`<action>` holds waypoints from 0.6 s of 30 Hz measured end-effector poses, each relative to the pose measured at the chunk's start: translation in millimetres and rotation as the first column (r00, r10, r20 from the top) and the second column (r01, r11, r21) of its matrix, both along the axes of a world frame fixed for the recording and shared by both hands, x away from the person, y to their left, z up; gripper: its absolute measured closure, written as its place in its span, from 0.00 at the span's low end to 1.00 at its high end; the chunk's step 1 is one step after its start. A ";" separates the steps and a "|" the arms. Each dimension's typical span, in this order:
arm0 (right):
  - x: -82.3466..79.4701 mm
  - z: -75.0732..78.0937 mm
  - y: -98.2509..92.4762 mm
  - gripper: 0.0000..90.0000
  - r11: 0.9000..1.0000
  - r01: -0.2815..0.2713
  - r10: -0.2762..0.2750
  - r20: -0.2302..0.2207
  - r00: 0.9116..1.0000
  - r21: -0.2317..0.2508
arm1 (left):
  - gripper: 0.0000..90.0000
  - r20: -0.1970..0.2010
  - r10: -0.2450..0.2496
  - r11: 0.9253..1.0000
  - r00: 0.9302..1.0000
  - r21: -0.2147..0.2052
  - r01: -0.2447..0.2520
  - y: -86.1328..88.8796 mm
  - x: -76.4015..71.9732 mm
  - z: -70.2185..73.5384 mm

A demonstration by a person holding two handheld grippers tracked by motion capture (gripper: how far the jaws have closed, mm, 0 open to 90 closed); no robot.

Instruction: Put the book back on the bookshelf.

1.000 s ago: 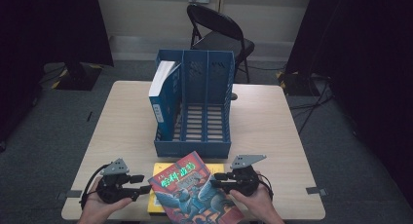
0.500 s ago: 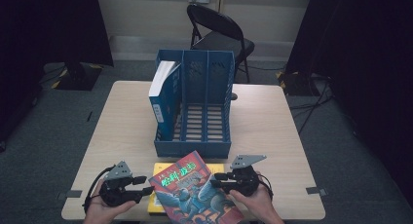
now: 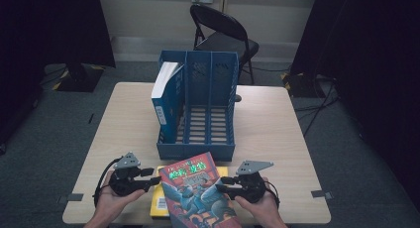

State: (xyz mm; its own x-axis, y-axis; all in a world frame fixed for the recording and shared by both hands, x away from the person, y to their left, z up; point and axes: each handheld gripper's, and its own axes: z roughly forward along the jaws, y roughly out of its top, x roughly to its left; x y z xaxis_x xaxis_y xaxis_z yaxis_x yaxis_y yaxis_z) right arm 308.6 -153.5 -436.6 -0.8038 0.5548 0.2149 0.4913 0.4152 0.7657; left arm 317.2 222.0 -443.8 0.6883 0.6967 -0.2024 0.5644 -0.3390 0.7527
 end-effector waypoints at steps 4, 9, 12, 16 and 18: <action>-6.2 -1.0 -1.6 0.71 1.000 0.020 -0.020 0.012 1.000 0.003 | 0.61 0.000 0.004 1.000 1.000 -0.003 -0.004 -4.4 13.4 0.0; -11.2 -1.5 -3.6 0.70 1.000 0.027 -0.027 0.014 1.000 0.008 | 0.63 0.001 0.003 1.000 1.000 -0.019 -0.003 -8.5 26.9 -1.7; -11.5 -2.5 -4.8 0.70 1.000 0.025 -0.026 0.015 1.000 0.017 | 0.57 -0.002 0.027 1.000 1.000 -0.011 -0.027 -8.7 27.3 -1.1; -11.1 -3.2 -5.7 0.70 1.000 0.019 -0.019 0.017 1.000 0.025 | 0.55 -0.013 0.044 0.998 0.999 -0.049 -0.044 -10.1 16.8 2.0; -11.2 -3.9 -6.3 0.70 0.999 0.021 -0.022 0.015 1.000 0.033 | 0.53 0.005 0.042 0.998 0.999 -0.053 -0.041 -11.2 4.7 6.6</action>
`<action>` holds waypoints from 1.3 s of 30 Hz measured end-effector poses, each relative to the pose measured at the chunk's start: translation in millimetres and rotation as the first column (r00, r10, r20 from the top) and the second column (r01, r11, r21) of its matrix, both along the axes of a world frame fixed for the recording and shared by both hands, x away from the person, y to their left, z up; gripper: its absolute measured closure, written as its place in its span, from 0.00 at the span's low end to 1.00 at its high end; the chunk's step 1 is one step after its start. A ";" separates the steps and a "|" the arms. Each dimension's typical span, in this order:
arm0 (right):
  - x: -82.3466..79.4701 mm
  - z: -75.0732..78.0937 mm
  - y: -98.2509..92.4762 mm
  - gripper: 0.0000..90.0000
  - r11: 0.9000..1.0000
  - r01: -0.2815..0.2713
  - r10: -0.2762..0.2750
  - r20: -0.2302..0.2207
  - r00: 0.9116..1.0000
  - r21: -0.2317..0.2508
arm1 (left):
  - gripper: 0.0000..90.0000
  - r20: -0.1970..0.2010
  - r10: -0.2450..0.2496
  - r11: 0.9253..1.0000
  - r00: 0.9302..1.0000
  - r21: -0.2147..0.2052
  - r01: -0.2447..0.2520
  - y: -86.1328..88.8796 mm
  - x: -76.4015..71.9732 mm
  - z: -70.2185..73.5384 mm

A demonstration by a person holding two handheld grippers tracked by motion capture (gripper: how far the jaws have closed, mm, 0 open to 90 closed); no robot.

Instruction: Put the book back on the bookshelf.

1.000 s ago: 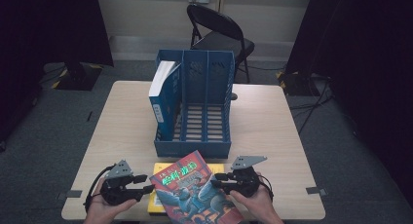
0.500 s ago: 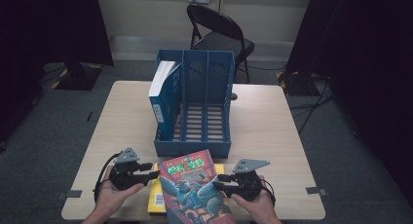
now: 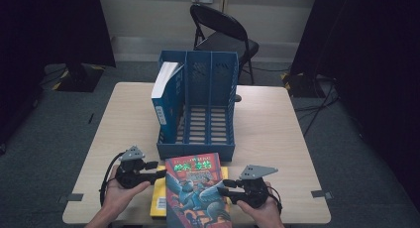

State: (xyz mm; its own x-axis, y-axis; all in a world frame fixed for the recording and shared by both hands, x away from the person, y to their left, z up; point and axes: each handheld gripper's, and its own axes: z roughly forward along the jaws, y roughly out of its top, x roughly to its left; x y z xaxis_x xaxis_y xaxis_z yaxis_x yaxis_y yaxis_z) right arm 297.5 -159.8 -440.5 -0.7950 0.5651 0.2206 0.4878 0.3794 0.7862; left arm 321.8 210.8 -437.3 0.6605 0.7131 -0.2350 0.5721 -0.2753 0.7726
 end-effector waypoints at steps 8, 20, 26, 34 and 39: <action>-0.1 -0.3 -0.2 0.70 1.000 0.001 -0.001 0.001 1.000 0.003 | 0.51 -0.054 -0.087 0.996 0.995 -0.039 0.085 -10.2 -13.4 -3.6; -1.0 -0.1 0.9 0.70 1.000 0.017 -0.017 -0.007 1.000 0.005 | 0.43 -0.076 -0.069 0.997 0.995 -0.041 0.066 -20.2 -6.6 -7.5; -2.8 -0.4 3.8 0.70 1.000 0.017 -0.017 -0.004 1.000 0.008 | 0.42 -0.068 -0.057 0.997 0.996 -0.046 0.054 -22.1 7.9 -8.4; 4.0 -1.9 7.3 0.53 1.000 0.022 -0.022 -0.002 1.000 0.008 | 0.41 -0.034 -0.064 0.996 0.997 -0.059 0.062 -21.4 2.5 -11.5; 15.6 0.0 16.0 0.41 0.999 0.043 -0.043 0.005 0.999 -0.022 | 0.38 -0.008 -0.076 0.995 0.997 -0.065 0.076 -20.9 1.4 -13.9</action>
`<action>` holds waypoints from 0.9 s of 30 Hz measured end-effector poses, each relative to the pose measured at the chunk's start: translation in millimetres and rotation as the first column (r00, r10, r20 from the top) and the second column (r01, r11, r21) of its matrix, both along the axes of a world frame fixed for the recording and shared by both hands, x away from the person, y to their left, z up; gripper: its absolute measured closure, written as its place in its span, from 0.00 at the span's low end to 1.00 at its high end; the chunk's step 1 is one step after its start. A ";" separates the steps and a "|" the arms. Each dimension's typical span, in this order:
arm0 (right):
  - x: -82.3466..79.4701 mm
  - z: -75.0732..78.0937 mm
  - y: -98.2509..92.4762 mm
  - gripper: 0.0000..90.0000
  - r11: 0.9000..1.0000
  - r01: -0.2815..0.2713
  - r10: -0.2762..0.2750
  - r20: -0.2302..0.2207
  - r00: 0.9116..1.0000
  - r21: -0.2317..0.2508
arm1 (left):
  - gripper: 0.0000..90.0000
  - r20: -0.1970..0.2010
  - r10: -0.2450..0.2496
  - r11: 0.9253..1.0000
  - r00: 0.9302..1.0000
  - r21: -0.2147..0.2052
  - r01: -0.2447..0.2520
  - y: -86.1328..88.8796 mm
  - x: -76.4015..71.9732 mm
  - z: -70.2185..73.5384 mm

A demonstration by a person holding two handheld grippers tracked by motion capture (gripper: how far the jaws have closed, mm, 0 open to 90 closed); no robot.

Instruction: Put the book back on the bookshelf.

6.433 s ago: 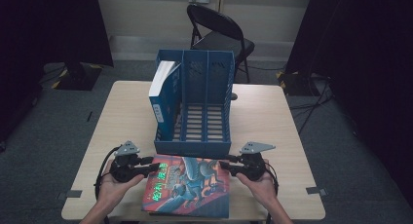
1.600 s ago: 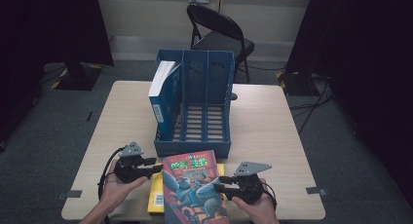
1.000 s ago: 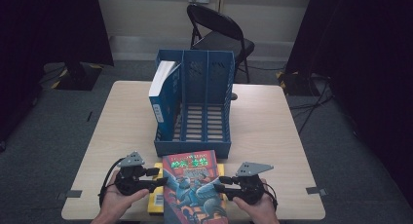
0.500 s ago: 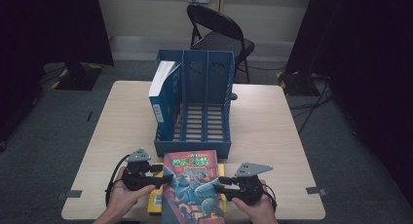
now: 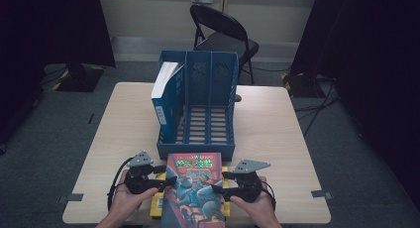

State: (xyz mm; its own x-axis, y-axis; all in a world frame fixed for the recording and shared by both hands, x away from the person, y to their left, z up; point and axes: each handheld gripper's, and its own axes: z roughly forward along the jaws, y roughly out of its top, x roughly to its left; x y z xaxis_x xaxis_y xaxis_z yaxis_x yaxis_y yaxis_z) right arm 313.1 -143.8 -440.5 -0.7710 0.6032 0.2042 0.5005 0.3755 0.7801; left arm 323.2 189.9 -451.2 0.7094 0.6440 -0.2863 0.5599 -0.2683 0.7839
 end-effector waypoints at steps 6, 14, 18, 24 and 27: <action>16.8 -2.5 3.3 0.33 1.000 0.028 -0.027 -0.046 0.999 0.013 | 0.34 0.020 -0.001 1.000 1.000 0.013 0.001 -2.5 0.5 -0.4; 13.9 -5.5 5.7 0.32 0.997 0.069 -0.067 -0.059 0.996 0.030 | 0.32 0.030 -0.001 1.000 1.000 0.009 0.001 -3.1 0.2 -1.3; 14.4 -5.6 6.1 0.32 0.997 0.073 -0.071 -0.079 0.994 0.032 | 0.32 0.030 -0.006 1.000 1.000 0.007 0.006 -2.5 0.5 -1.8; 13.4 -5.6 5.6 0.35 0.995 0.090 -0.087 -0.079 0.993 0.042 | 0.32 0.033 -0.010 1.000 0.999 0.009 0.010 -1.8 1.2 -2.0; 13.1 -4.8 2.9 0.42 0.995 0.090 -0.087 -0.059 0.994 0.051 | 0.32 0.039 -0.017 1.000 0.999 0.006 0.016 -1.5 1.8 -2.6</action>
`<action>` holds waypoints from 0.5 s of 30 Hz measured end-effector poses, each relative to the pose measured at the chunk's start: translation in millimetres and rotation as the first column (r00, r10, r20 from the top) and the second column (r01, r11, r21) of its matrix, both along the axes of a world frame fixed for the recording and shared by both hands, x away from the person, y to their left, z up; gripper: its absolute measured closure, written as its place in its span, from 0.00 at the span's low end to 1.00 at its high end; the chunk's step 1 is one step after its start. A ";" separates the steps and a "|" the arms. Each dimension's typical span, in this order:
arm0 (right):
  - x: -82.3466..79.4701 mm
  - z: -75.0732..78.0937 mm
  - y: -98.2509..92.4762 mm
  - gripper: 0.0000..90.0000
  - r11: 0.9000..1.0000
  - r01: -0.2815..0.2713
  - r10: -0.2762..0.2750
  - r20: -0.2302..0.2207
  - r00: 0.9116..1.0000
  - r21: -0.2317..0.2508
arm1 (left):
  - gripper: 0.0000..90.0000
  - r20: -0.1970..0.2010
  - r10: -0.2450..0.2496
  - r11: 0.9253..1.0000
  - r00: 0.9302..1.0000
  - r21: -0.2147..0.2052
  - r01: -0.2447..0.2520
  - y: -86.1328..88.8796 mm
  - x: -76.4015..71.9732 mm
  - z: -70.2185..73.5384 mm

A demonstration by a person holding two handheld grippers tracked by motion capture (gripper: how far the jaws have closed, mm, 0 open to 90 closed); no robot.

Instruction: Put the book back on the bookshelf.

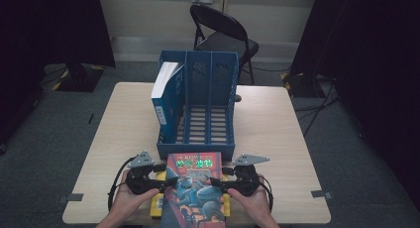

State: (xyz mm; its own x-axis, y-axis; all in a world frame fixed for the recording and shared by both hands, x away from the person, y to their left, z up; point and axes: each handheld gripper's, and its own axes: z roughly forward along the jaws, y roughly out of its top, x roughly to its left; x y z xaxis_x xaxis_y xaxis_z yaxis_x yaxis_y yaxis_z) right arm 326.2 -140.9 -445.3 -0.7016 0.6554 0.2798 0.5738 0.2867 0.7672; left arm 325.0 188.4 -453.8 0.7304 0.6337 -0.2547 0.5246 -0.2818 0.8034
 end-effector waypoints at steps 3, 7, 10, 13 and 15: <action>-1.2 2.5 -2.5 0.49 1.000 -0.009 0.009 0.015 1.000 0.015 | 0.31 0.003 -0.002 1.000 1.000 0.000 0.002 0.1 0.2 -0.2; -2.7 3.0 -1.6 0.50 1.000 -0.011 0.011 0.016 1.000 0.007 | 0.31 0.005 -0.004 1.000 1.000 0.003 0.004 0.4 0.2 -0.2; -5.0 4.8 -1.8 0.51 1.000 -0.007 0.007 0.018 1.000 0.009 | 0.31 0.007 -0.003 1.000 1.000 0.000 0.003 0.4 0.1 -0.5; -7.6 6.1 -3.8 0.52 1.000 -0.012 0.011 0.016 1.000 0.025 | 0.31 0.009 -0.005 1.000 1.000 -0.001 0.005 0.7 0.1 -0.8; -8.6 7.7 -5.7 0.56 0.998 -0.022 0.022 0.012 1.000 0.051 | 0.31 0.010 -0.005 1.000 1.000 -0.001 0.005 0.7 0.2 -0.8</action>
